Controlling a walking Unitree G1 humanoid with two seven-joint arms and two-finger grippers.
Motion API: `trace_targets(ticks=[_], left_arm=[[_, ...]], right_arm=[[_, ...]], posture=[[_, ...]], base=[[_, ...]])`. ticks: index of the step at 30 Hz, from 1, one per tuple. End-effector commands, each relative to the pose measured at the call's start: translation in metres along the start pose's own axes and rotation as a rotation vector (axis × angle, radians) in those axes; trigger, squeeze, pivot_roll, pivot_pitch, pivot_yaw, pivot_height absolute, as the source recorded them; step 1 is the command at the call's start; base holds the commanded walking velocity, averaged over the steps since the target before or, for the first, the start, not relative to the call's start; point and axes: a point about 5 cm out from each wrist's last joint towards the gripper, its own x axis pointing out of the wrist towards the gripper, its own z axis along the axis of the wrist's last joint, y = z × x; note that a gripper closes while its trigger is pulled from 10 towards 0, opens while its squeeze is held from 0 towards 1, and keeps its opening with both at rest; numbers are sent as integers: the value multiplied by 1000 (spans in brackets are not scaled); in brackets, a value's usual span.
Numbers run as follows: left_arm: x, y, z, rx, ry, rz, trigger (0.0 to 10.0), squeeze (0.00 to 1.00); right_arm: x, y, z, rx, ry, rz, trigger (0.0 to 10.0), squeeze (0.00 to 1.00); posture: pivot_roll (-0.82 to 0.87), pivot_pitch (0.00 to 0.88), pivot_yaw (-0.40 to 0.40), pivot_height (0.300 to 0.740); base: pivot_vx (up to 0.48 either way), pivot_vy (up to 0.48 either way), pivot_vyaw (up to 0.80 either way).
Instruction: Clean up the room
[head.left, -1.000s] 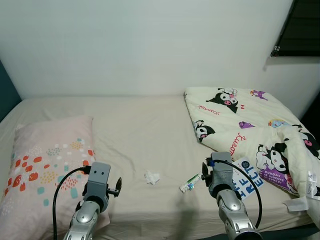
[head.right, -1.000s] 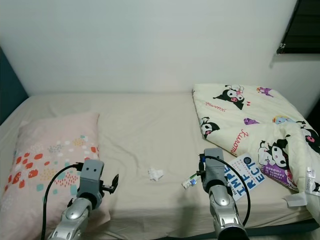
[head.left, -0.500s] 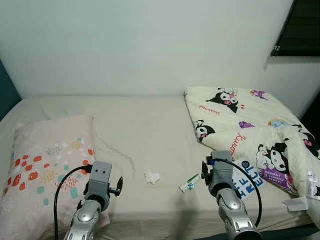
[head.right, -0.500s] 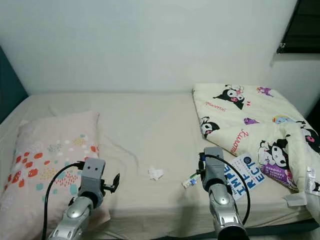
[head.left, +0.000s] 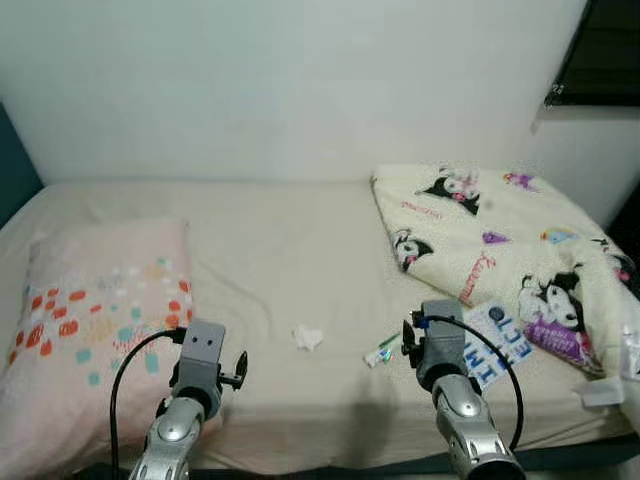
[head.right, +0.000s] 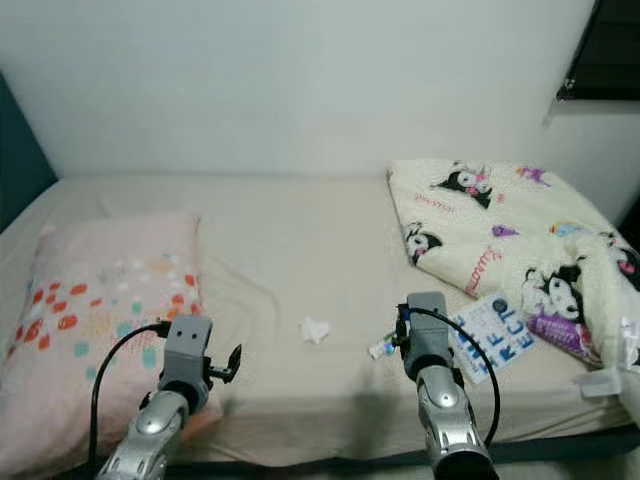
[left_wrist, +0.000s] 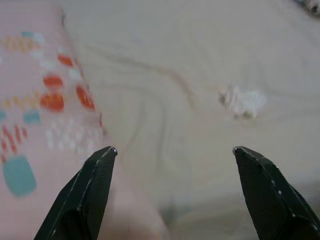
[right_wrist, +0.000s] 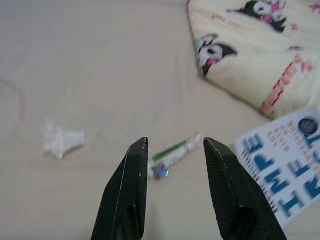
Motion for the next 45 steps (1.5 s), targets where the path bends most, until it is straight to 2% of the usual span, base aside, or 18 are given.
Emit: trace_targets(ticks=[1,9,22,31,32,34,35,36,37,39,43,45], left_arm=[[-1,1,-1,5,12,-1,10000,0],[0,-1,3,12,-3,-13,10000,0],[2,-1,8,17,-13,-23,10000,0],[-3,9,18,7,-72,15,10000,0],[-11,13,26,-8,-140,10,10000,0],[-15,14,30,-6,-167,2,10000,0],[-20,15,36,5,-203,-14,10000,0],[-23,15,40,14,-222,-26,10000,0],[-28,15,45,29,-246,-43,10000,0],[-36,15,54,58,-277,-68,10000,0],[-40,16,59,80,-289,-79,10000,0],[-47,20,69,110,-317,-76,10000,0]], right_arm=[[0,2,-1,14,12,3,10000,0],[-2,2,-2,18,10,3,10000,0],[2,3,5,15,-6,10,10000,0],[16,8,23,20,-39,43,10000,0],[26,10,34,42,-48,49,10000,0],[30,10,38,57,-47,48,10000,0],[35,10,44,88,-47,45,10000,153],[37,10,47,109,-47,43,10000,153],[41,10,51,133,-43,37,10000,1000],[46,10,58,165,-39,31,10000,1000],[48,11,62,176,-38,31,10000,1000],[52,13,67,188,-17,39,10000,1000]], posture=[[2,0,-57,610],[3,0,-52,585],[2,0,-51,585],[16,46,-69,556],[32,89,-78,556],[39,103,-81,556],[54,124,-86,556],[54,124,-86,556],[73,153,-92,556],[102,199,-101,556],[116,217,-105,556],[149,267,-115,556]], base=[[0,0,0],[0,0,0],[0,0,0],[0,0,0],[0,0,0],[0,0,0],[0,0,0],[0,0,0],[0,0,0],[0,0,0],[0,0,0],[0,0,0]])
